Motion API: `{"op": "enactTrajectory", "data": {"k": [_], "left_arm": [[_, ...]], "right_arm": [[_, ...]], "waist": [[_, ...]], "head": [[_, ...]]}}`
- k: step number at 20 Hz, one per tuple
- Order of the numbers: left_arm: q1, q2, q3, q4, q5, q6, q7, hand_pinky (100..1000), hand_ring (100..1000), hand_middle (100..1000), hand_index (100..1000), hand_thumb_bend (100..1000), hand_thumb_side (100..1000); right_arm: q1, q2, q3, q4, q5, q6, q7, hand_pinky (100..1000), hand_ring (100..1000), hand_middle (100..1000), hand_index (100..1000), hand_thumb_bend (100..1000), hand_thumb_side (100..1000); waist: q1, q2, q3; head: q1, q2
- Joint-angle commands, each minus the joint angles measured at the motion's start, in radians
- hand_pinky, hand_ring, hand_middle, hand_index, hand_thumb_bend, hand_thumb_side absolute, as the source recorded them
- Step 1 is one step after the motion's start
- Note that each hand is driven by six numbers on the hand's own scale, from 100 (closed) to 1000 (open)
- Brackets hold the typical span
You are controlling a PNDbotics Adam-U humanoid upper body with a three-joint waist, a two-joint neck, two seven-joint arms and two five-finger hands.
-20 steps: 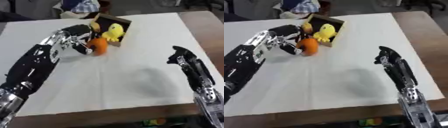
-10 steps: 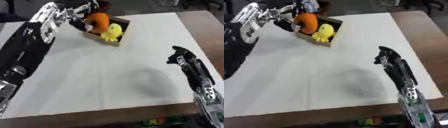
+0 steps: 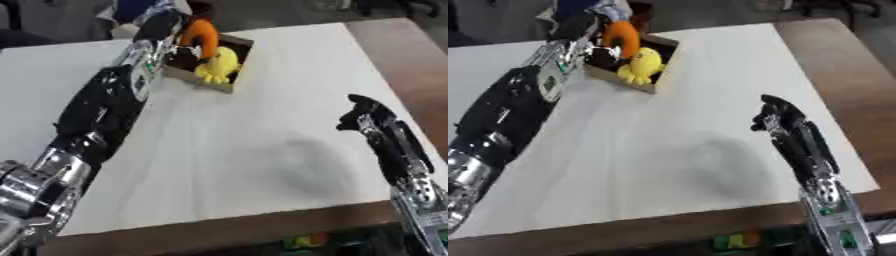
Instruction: Pick up objects on the table and place them in the box.
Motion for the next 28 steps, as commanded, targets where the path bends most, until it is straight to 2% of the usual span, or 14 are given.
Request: {"op": "enactTrajectory", "data": {"k": [1, 2, 3, 7, 10, 11, 12, 15, 18, 21, 24, 28], "left_arm": [[-0.028, 0.002, 0.007, 0.016, 0.029, 0.004, 0.036, 712, 620, 761, 896, 100, 591], [-0.025, 0.004, 0.004, 0.016, 0.038, -0.004, 0.033, 716, 624, 770, 907, 113, 641], [-0.022, 0.008, 0.002, 0.012, 0.047, -0.01, 0.031, 722, 638, 787, 921, 166, 717], [-0.014, 0.029, -0.005, -0.026, 0.083, -0.015, 0.033, 745, 678, 818, 925, 222, 792], [0.001, 0.058, -0.025, -0.093, 0.127, -0.027, 0.029, 738, 665, 796, 903, 189, 783], [0.008, 0.071, -0.033, -0.124, 0.149, -0.033, 0.025, 729, 645, 766, 891, 130, 761], [0.02, 0.088, -0.044, -0.166, 0.18, -0.042, 0.02, 725, 631, 748, 877, 100, 744], [0.077, 0.149, -0.076, -0.339, 0.315, -0.069, 0.006, 721, 616, 717, 840, 100, 693], [0.189, 0.22, -0.091, -0.586, 0.489, -0.082, 0.023, 722, 611, 703, 824, 100, 702], [0.337, 0.263, -0.075, -0.825, 0.654, -0.086, 0.054, 718, 594, 672, 799, 100, 730], [0.487, 0.247, -0.038, -1.003, 0.747, -0.078, 0.101, 712, 588, 657, 782, 100, 735], [0.68, 0.194, 0.001, -1.149, 0.801, -0.125, 0.154, 709, 585, 650, 772, 100, 757]], "right_arm": [[-0.009, -0.008, 0.0, -0.015, -0.004, -0.002, 0.004, 728, 586, 547, 852, 100, 730], [-0.008, -0.008, -0.001, -0.015, -0.004, -0.002, 0.004, 728, 586, 547, 852, 100, 730], [-0.008, -0.008, -0.001, -0.015, -0.003, -0.002, 0.003, 728, 586, 547, 852, 100, 731], [-0.007, -0.008, -0.004, -0.015, -0.003, -0.002, 0.002, 728, 586, 547, 852, 100, 730], [-0.006, -0.008, -0.006, -0.016, -0.002, -0.002, 0.0, 728, 586, 547, 852, 100, 728], [-0.006, -0.009, -0.007, -0.016, -0.001, -0.002, -0.001, 728, 586, 547, 852, 100, 727], [-0.006, -0.01, -0.009, -0.015, 0.0, -0.002, -0.002, 728, 586, 547, 852, 100, 726], [-0.008, -0.013, -0.014, -0.015, 0.002, -0.002, -0.006, 729, 586, 546, 852, 100, 723], [-0.01, -0.017, -0.016, -0.014, 0.005, -0.002, -0.009, 729, 586, 546, 852, 100, 720], [-0.014, -0.021, -0.019, -0.014, 0.008, -0.005, -0.01, 729, 586, 547, 852, 100, 713], [-0.014, -0.027, -0.024, -0.014, 0.009, -0.007, -0.015, 729, 586, 546, 853, 100, 710], [-0.018, -0.027, -0.024, -0.02, 0.007, -0.011, -0.017, 728, 586, 546, 854, 100, 697]], "waist": [[0.011, -0.011, -0.004], [0.012, -0.011, -0.004], [0.012, -0.012, -0.004], [0.013, -0.013, 0.003], [0.012, -0.013, 0.012], [0.011, -0.014, 0.016], [0.011, -0.014, 0.02], [0.01, -0.014, 0.034], [0.008, -0.014, 0.052], [0.005, -0.014, 0.077], [0.001, -0.011, 0.105], [-0.006, -0.015, 0.134]], "head": [[0.003, 0.005], [0.002, 0.005], [0.0, 0.005], [-0.005, 0.005], [-0.012, 0.005], [-0.015, 0.005], [-0.017, 0.005], [-0.025, 0.005], [-0.031, 0.005], [-0.033, 0.005], [-0.031, 0.005], [-0.015, 0.005]]}}
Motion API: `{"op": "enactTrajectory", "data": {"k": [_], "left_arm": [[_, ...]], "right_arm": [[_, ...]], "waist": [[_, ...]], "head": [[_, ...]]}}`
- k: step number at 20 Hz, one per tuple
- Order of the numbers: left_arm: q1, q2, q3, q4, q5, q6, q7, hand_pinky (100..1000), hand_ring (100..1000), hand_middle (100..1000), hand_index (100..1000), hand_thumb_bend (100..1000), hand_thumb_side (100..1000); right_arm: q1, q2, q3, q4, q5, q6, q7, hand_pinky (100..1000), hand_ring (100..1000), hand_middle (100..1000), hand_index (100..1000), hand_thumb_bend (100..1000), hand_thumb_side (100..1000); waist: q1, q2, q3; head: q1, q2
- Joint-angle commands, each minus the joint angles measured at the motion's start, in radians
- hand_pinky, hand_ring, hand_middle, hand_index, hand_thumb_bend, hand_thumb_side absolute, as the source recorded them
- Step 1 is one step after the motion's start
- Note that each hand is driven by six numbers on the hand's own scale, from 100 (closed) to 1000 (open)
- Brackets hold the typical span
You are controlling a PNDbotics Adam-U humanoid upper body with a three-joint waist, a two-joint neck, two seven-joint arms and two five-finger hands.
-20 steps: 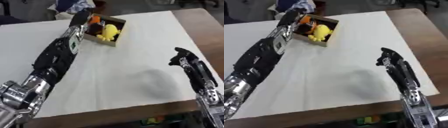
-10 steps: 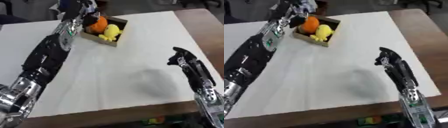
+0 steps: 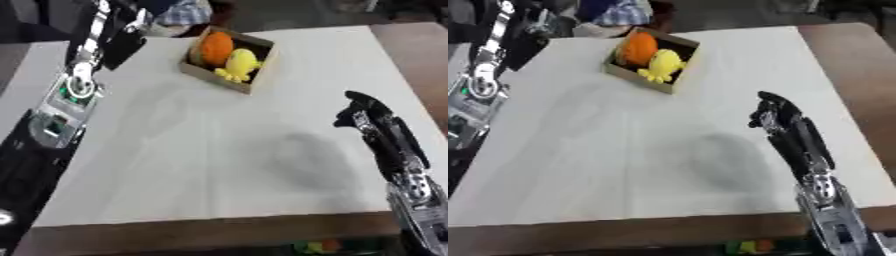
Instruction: Pick up objects on the table and place them in the box.
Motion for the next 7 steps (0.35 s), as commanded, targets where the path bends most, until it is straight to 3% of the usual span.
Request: {"op": "enactTrajectory", "data": {"k": [1, 7], "left_arm": [[0.069, -0.024, 0.034, -0.107, 0.039, -0.039, 0.033, 709, 585, 650, 771, 100, 763], [0.218, -0.111, 0.042, -0.105, 0.066, -0.119, 0.035, 707, 577, 638, 760, 100, 819]], "right_arm": [[-0.019, -0.015, -0.009, -0.023, 0.002, -0.004, -0.006, 728, 585, 546, 854, 100, 696], [-0.019, -0.003, -0.012, -0.036, -0.001, -0.005, -0.013, 728, 586, 546, 854, 100, 696]], "waist": [[-0.009, -0.015, 0.008], [-0.016, -0.011, 0.032]], "head": [[0.012, 0.005], [0.035, 0.005]]}}
